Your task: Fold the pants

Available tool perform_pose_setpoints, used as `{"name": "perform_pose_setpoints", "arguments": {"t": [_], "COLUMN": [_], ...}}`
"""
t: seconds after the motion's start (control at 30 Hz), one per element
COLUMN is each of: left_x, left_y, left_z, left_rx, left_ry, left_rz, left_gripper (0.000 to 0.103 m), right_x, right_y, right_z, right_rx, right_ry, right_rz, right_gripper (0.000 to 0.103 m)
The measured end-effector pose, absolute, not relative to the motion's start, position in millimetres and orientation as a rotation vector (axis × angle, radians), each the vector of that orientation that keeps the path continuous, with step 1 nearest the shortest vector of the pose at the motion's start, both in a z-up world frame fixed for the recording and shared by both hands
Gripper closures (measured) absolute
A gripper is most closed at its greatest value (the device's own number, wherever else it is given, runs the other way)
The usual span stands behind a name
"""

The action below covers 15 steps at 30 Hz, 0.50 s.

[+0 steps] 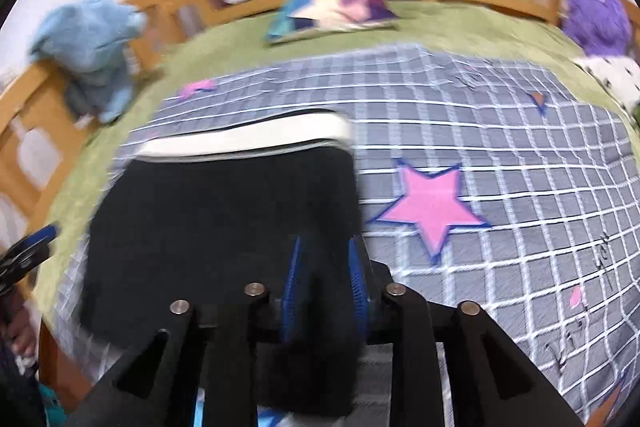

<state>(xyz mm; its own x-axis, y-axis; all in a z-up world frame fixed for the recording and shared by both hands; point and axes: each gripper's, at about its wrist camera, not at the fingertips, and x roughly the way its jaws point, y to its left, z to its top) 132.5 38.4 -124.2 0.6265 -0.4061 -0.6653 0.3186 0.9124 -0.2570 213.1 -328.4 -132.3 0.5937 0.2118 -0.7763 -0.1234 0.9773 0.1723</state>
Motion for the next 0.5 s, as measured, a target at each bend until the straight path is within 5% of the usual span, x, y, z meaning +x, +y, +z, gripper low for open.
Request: {"name": "perform_pose_setpoints", "arguments": {"t": [0.2,0.5], "left_x": [135,153], "left_y": [20,41], "left_z": [-204,-135], "left_rx": [-0.069,-0.192], "left_ry": [0.997,0.753], "left_rz": [-0.32,-0.41], "left_gripper": [0.031,0.032], "right_x": [179,182], "right_y": [-288,-300], "right_z": [-204,-150], "right_rx": [-0.069,0.007], "right_ry": [1.082,0.906], "right_rz": [0.198,0.279], "right_gripper": [0.076,0.074]}}
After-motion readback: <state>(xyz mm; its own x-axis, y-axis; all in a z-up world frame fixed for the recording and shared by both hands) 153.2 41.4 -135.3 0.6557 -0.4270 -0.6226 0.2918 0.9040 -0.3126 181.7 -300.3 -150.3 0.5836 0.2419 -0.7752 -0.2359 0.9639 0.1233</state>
